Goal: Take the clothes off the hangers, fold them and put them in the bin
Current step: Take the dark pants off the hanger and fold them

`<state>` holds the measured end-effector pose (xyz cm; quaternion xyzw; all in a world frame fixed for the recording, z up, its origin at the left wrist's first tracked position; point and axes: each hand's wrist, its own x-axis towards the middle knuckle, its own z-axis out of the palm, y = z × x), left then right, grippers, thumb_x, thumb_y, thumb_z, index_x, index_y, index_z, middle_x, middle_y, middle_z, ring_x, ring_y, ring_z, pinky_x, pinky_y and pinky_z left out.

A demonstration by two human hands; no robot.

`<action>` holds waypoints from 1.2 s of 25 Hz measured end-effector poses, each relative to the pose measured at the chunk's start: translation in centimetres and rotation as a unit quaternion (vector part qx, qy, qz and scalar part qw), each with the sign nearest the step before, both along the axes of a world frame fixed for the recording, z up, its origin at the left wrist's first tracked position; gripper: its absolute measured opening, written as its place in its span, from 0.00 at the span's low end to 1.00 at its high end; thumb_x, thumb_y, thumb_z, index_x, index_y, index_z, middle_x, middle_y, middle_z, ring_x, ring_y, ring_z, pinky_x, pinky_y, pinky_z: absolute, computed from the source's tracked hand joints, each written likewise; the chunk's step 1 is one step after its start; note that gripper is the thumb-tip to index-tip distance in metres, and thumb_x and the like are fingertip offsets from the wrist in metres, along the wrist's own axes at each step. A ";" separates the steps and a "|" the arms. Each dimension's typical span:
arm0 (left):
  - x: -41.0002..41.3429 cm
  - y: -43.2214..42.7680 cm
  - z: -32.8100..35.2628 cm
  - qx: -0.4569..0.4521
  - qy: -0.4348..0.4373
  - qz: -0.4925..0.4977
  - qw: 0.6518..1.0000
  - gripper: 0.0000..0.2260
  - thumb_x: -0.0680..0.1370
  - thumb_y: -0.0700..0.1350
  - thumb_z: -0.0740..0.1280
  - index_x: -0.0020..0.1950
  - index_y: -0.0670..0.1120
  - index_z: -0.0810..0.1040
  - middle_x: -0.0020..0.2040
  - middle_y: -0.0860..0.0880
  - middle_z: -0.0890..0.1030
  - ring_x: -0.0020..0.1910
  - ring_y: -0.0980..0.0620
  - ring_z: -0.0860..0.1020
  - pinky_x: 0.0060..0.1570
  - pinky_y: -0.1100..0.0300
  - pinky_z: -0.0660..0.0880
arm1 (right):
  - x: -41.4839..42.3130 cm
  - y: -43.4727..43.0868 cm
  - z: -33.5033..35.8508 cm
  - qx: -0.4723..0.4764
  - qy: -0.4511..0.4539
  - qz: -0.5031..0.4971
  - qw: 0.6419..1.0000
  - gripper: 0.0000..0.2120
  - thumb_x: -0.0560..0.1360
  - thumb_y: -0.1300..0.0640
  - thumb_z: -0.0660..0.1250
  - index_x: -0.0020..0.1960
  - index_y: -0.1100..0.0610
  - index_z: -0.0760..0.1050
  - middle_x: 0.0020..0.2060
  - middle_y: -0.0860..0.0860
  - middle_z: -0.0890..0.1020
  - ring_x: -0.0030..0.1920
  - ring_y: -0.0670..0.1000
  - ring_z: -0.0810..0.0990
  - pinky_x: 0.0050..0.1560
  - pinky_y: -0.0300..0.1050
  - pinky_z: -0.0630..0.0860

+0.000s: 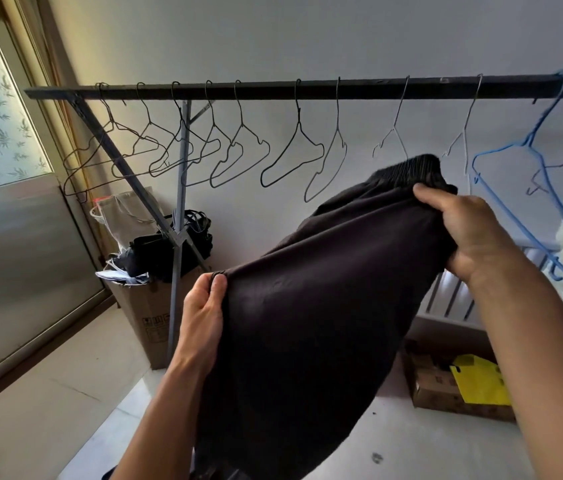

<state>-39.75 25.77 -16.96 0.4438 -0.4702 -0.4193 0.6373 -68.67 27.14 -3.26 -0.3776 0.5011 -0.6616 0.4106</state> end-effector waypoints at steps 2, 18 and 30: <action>-0.1 0.6 0.4 0.025 0.059 -0.012 0.998 0.11 0.83 0.46 0.59 0.49 0.42 0.77 0.44 0.43 0.80 0.43 0.48 0.77 0.45 0.54 0.77 | -0.2 0.5 -0.6 0.023 -0.110 0.106 0.988 0.11 0.74 0.50 0.69 0.50 0.58 0.80 0.41 0.54 0.83 0.45 0.52 0.83 0.51 0.46 0.80; 1.1 2.1 3.7 0.086 0.333 -0.037 0.938 0.10 0.82 0.45 0.60 0.53 0.44 0.80 0.50 0.44 0.83 0.54 0.50 0.81 0.58 0.53 0.77 | 5.0 2.5 -10.2 0.069 -0.259 0.280 0.922 0.45 0.51 0.47 0.85 0.64 0.61 0.76 0.59 0.60 0.81 0.57 0.61 0.82 0.53 0.57 0.79; 2.9 2.8 5.0 0.037 -0.078 0.158 0.984 0.07 0.80 0.43 0.66 0.57 0.47 0.71 0.43 0.47 0.76 0.41 0.52 0.76 0.43 0.58 0.75 | 5.8 0.1 -6.2 0.164 0.009 0.102 0.981 0.22 0.61 0.55 0.80 0.47 0.66 0.77 0.40 0.61 0.83 0.38 0.59 0.83 0.40 0.52 0.82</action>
